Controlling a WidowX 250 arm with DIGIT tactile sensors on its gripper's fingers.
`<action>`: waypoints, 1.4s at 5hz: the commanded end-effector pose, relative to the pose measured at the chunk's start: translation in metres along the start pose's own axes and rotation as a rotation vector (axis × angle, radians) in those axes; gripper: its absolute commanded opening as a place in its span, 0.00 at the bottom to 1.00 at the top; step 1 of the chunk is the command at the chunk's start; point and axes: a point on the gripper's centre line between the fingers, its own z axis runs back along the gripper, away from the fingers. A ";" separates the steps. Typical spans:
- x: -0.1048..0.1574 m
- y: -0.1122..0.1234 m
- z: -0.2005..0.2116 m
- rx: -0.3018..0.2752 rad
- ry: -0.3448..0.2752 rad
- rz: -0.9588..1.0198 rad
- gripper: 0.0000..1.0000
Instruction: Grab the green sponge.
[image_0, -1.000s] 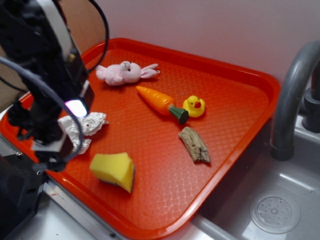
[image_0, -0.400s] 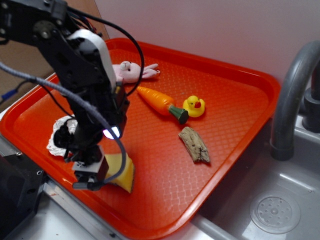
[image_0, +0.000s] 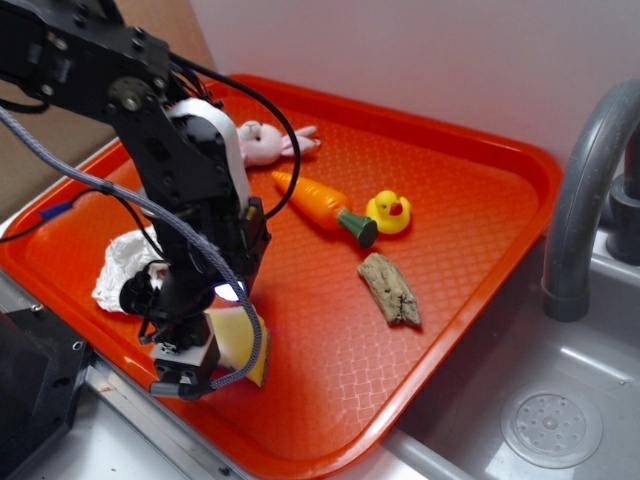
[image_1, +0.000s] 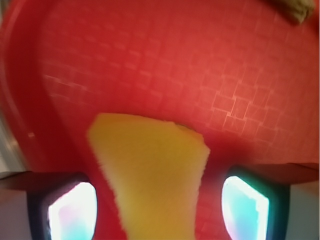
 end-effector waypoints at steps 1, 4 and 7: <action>-0.008 -0.014 -0.010 0.048 -0.037 0.070 0.00; -0.005 0.031 0.093 -0.003 -0.025 0.689 0.00; -0.042 0.039 0.186 0.113 -0.109 1.246 0.00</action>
